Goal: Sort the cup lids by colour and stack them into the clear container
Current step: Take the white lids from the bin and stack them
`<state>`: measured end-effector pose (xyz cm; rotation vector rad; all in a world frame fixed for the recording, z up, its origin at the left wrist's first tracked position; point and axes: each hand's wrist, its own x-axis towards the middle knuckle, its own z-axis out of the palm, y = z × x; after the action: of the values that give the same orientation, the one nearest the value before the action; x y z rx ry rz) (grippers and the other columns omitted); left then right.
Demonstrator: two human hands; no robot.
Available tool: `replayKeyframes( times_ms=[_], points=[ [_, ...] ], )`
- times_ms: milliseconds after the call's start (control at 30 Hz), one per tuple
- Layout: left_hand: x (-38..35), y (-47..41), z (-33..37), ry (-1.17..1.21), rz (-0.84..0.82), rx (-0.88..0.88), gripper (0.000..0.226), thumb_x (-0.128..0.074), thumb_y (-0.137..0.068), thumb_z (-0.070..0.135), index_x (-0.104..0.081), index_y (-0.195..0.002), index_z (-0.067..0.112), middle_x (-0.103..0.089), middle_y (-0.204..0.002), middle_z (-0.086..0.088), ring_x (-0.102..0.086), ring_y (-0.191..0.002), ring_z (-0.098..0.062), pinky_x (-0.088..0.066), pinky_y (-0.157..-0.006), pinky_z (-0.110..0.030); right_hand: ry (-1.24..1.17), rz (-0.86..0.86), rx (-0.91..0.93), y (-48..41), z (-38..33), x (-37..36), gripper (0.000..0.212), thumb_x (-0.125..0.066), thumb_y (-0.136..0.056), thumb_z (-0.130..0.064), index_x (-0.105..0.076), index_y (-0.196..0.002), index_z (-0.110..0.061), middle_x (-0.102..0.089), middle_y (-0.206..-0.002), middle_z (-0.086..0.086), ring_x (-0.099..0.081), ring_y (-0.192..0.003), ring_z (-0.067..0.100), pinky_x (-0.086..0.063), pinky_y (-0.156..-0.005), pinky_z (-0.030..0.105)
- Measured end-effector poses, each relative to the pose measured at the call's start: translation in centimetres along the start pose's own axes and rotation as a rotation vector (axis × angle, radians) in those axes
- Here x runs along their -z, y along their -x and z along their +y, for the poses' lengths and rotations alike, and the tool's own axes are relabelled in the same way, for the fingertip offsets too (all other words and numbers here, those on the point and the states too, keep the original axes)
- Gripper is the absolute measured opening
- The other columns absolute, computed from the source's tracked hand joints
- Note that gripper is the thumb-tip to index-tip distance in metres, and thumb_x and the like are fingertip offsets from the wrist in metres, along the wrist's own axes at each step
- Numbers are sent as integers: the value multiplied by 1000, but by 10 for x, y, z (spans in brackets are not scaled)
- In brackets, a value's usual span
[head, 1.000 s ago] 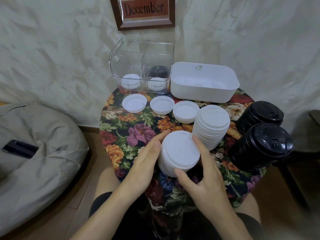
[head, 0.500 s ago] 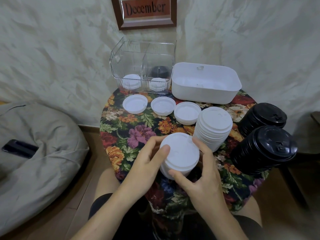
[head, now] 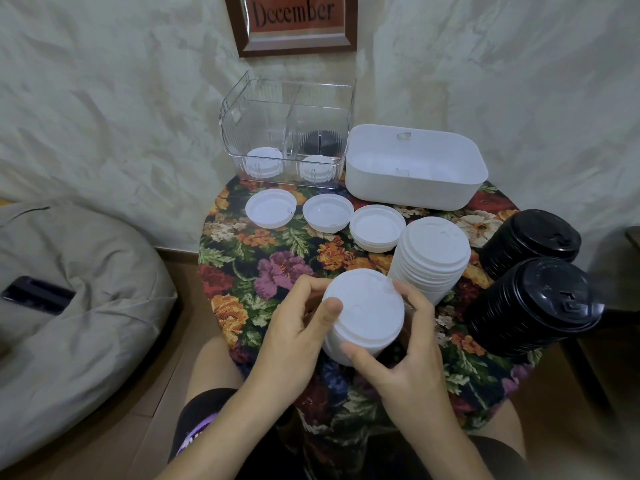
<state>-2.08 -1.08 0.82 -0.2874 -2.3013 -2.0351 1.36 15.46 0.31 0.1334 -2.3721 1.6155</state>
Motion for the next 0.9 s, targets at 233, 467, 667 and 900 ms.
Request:
replayKeyframes(
  times_ms=[233,467,667,900],
  points=[
    [0,-2,1,32,0,28,31,-53,-94,62,-64,-101,34,-71,-101,9,-67,-94,-5,-48,-76,-16,89,-79,24,-3,-3,-4,84,-66,-78,-69,-16,-145,-69,-26,-152,-39,-26,-143,-14,-25,-101,-2],
    [38,-56,-5,-364,168,-60,36,-63,-89,60,-68,-108,30,-71,-107,15,-67,-103,-7,-52,-88,-31,66,-109,-23,-2,-2,-2,84,-66,-74,-71,-14,-140,-75,-19,-147,-51,-20,-136,-25,-25,-98,1],
    [77,-128,-47,-1029,196,-114,47,-73,-93,30,-63,-136,12,-58,-141,-13,-44,-138,-38,-35,-115,-50,50,-124,-42,-1,-2,-1,83,-69,-75,-68,-15,-137,-79,-17,-142,-56,-20,-132,-29,-25,-98,6],
    [81,-131,-36,-967,250,-151,15,-65,-98,23,-71,-94,10,-69,-94,-3,-59,-96,-29,-46,-99,-50,41,-133,-55,0,-3,0,82,-68,-73,-69,-15,-135,-80,-17,-140,-57,-20,-131,-30,-25,-97,6]
  ],
)
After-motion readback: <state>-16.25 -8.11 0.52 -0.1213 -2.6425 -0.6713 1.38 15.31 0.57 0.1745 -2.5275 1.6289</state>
